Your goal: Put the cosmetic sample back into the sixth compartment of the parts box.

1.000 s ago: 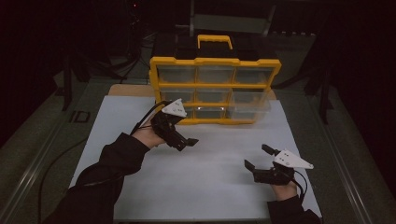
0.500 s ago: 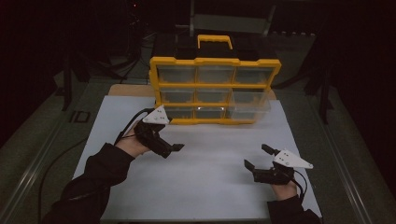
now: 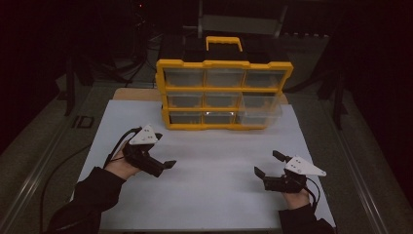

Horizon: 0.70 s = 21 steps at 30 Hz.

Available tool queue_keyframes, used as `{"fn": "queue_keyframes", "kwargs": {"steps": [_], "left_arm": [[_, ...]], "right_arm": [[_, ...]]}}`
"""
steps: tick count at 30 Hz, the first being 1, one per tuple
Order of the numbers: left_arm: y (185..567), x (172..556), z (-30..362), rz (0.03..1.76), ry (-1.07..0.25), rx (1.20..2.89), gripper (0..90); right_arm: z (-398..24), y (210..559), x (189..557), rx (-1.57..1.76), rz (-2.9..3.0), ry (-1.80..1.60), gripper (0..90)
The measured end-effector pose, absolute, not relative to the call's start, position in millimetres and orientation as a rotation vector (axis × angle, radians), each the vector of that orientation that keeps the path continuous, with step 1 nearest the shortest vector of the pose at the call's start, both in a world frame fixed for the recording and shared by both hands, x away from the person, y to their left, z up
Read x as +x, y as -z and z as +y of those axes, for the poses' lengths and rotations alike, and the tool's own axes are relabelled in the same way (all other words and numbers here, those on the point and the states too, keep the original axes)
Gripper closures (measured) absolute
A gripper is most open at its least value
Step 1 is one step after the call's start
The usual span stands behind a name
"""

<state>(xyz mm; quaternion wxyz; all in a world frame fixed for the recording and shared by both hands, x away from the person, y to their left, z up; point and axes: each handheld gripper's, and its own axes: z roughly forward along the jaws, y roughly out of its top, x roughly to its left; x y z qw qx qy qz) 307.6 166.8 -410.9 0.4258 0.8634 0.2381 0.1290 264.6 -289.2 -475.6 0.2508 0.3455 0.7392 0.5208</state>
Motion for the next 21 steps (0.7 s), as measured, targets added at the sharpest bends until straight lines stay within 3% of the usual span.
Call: {"fn": "queue_keyframes", "kwargs": {"steps": [10,21], "left_arm": [[428,290,201,0.722,-0.35,2.086,0.0],[454,271,224,0.851,-0.471,1.997,0.0]], "right_arm": [[-287,476,265,0.933,2.022,-1.414,8.7],[-286,476,265,0.929,2.021,-1.413,8.7]]}}
